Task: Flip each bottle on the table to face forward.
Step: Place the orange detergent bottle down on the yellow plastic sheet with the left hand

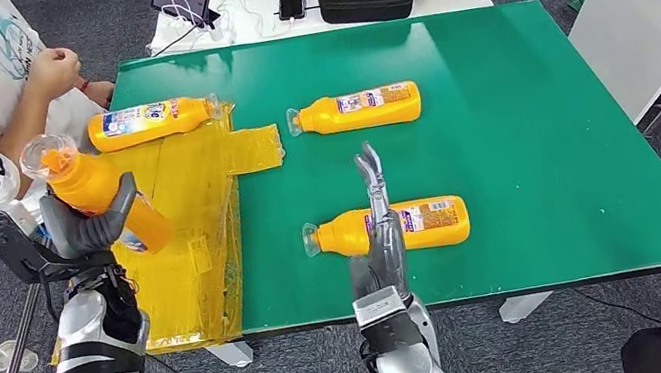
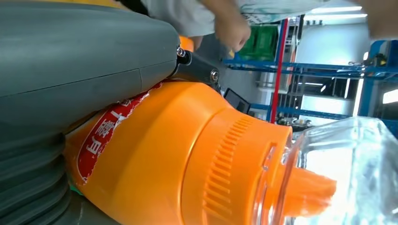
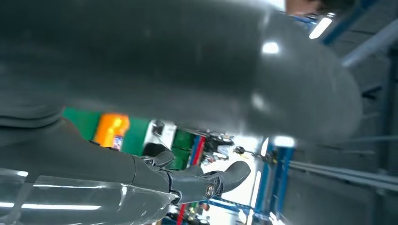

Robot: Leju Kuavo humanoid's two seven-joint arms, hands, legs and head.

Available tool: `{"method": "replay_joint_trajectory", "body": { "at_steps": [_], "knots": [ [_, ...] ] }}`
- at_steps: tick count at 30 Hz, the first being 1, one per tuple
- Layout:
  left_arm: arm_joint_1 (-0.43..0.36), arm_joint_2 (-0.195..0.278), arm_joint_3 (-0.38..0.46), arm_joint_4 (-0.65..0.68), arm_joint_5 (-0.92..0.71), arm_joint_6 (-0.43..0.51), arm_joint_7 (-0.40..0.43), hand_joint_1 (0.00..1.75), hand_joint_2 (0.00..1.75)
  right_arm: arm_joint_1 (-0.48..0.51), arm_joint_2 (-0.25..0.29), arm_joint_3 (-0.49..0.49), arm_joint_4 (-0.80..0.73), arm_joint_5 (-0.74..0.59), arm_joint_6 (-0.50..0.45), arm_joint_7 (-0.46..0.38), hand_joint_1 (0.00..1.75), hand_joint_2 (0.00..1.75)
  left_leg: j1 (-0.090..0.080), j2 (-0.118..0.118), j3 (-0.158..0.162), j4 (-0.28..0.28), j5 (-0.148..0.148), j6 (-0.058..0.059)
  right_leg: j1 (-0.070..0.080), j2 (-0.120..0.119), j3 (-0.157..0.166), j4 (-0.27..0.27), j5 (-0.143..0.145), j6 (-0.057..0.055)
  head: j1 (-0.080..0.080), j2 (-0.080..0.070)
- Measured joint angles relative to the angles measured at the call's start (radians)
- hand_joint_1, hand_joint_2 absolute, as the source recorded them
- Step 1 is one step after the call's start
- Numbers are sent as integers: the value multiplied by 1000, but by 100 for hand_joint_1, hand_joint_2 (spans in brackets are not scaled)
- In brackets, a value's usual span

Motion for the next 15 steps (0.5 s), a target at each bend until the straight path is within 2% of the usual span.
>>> {"method": "replay_joint_trajectory", "body": {
  "at_steps": [6, 12, 15],
  "knots": [
    [-48, 5, 28, 34, -159, 174, -62, 175, 175, 14, -21, 37, -107, -51, -78, -1, 0, 0, 0, 0, 0, 0, 0, 0, 0, 0, 0, 0, 0, 0, 0, 0],
    [-73, 11, 36, 60, -202, 207, -65, 175, 175, 14, -34, 61, -148, -59, -85, -1, 0, 0, 0, 0, 0, 0, 0, 0, 0, 0, 0, 0, 0, 0, 0, 0],
    [-89, 23, 20, 92, -359, 262, -40, 175, 175, 13, -38, 65, -155, -76, -72, -1, 0, 0, 0, 0, 0, 0, 0, 0, 0, 0, 0, 0, 0, 0, 0, 0]
  ]
}}
